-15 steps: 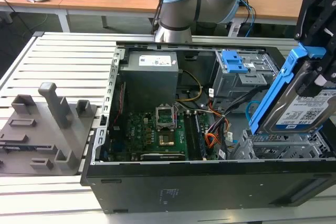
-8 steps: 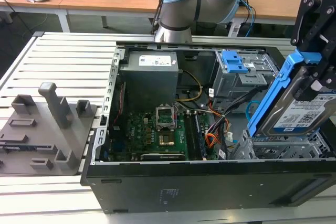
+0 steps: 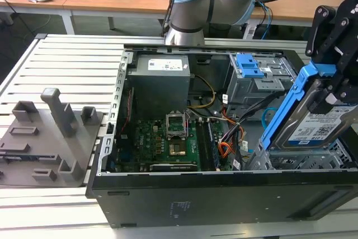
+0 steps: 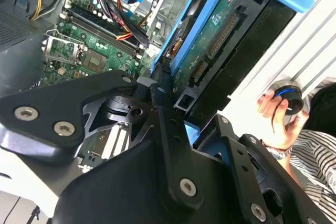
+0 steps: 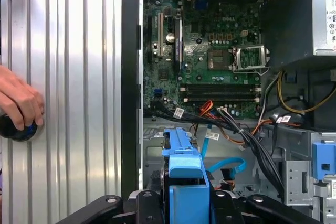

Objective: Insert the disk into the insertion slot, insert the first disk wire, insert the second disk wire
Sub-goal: 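Insert the disk into the insertion slot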

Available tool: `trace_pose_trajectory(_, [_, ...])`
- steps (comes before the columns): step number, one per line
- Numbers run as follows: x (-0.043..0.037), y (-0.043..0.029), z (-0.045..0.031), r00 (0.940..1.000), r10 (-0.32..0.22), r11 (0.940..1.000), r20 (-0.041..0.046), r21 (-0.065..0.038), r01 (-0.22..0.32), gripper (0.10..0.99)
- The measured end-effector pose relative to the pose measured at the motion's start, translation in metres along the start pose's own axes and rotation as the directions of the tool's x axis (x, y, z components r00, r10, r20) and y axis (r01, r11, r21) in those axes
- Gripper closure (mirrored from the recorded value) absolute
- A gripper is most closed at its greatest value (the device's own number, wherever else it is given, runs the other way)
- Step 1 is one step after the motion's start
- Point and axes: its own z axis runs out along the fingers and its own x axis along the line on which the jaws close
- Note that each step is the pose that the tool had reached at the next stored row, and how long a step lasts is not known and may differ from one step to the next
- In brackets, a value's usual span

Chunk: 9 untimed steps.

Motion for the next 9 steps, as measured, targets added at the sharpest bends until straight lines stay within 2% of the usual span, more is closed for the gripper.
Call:
trace_pose_trajectory(5, [-0.0004,-0.0001,0.0036,1.0,0.0,1.0,0.0001,0.0,0.0,0.725])
trace_pose_trajectory(9, [-0.007,0.0,0.0035,1.0,0.0,1.0,-0.0001,0.0,0.0,0.725])
